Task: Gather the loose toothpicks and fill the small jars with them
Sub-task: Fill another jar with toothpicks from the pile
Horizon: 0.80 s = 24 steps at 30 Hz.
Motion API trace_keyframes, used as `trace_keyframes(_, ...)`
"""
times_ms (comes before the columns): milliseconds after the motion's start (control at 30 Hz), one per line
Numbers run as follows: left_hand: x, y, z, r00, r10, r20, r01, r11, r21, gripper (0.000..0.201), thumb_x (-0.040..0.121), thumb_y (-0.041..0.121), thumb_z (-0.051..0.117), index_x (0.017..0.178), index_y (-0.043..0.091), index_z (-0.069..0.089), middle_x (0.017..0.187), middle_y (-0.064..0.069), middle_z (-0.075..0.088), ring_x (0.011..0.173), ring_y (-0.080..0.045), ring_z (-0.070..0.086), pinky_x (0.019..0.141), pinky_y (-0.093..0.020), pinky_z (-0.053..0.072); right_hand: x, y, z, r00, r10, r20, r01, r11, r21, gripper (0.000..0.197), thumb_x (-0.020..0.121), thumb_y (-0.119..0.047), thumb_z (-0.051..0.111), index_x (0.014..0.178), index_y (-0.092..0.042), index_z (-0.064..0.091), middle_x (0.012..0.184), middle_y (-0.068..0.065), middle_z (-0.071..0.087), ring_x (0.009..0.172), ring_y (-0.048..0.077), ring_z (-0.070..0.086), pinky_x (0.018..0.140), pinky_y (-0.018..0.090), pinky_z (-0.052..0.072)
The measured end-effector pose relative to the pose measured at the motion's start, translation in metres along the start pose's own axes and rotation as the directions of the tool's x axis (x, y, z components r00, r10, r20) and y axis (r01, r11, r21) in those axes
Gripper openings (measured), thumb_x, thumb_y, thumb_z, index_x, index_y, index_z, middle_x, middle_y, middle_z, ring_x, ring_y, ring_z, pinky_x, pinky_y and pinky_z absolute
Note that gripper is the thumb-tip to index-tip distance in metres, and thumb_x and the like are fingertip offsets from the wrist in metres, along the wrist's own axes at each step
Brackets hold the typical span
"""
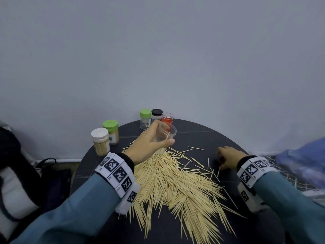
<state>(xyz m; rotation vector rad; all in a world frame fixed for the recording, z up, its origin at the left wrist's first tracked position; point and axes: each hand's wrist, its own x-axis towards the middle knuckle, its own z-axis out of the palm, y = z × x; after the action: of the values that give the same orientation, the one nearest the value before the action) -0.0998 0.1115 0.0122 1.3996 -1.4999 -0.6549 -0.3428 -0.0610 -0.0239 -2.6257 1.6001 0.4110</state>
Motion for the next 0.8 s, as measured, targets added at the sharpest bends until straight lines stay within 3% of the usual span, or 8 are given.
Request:
trace_keyframes(100,0.001,-0.001,0.002,1.0,-0.005,-0.008,0.005,1.0,0.01,0.038,0.086,0.029,0.064,0.117,0.017,0.046,0.111,0.008,0.061,0.104,-0.009,0.061,0.097,-0.033,0.045,-0.017,-0.015,-0.005,0.99,-0.062,-0.124,0.067,0.997,0.039,0.044,0.086,-0.039,0.06,0.121,-0.015,0.048,0.126,0.004,0.048,0.117,0.02,0.047,0.094,0.035,0.041)
trace_keyframes(267,0.001,-0.003,0.003,1.0,-0.015,-0.001,0.015,0.998,0.056,0.039,0.086,0.031,0.064,0.118,0.017,0.046,0.111,0.009,0.06,0.104,-0.007,0.059,0.093,-0.028,0.044,-0.042,-0.04,-0.003,0.984,-0.009,0.181,-0.002,0.998,0.059,0.054,0.084,-0.046,0.062,0.12,-0.007,0.049,0.12,0.008,0.056,0.099,0.018,0.053,0.086,0.029,0.045)
trace_keyframes(333,0.001,-0.003,0.003,1.0,-0.011,0.002,0.011,0.997,0.073,0.04,0.087,0.032,0.063,0.119,0.017,0.045,0.111,0.01,0.059,0.104,-0.006,0.058,0.09,-0.025,0.043,-0.044,-0.041,0.0,0.985,0.018,0.172,-0.032,0.996,0.08,0.048,0.086,-0.04,0.061,0.12,-0.007,0.049,0.121,0.008,0.056,0.096,0.017,0.052,0.083,0.027,0.045)
trace_keyframes(500,0.001,-0.003,0.005,1.0,-0.009,0.002,0.009,0.995,0.102,0.041,0.087,0.034,0.062,0.12,0.017,0.045,0.111,0.011,0.057,0.103,-0.003,0.055,0.083,-0.013,0.04,-0.044,-0.042,0.008,0.993,0.032,0.118,-0.042,0.995,0.085,0.047,0.089,-0.033,0.058,0.126,-0.005,0.046,0.131,0.011,0.043,0.116,0.023,0.049,0.096,0.031,0.042)
trace_keyframes(800,0.003,-0.003,0.01,0.999,-0.023,0.024,0.02,0.995,0.098,0.04,0.087,0.034,0.063,0.119,0.019,0.045,0.112,0.005,0.06,0.1,-0.004,0.057,0.081,-0.016,0.041,-0.051,-0.062,0.007,0.978,-0.206,0.044,0.198,0.97,0.141,0.039,0.093,-0.024,0.051,0.126,-0.005,0.051,0.127,0.009,0.046,0.113,0.022,0.051,0.097,0.027,0.039)
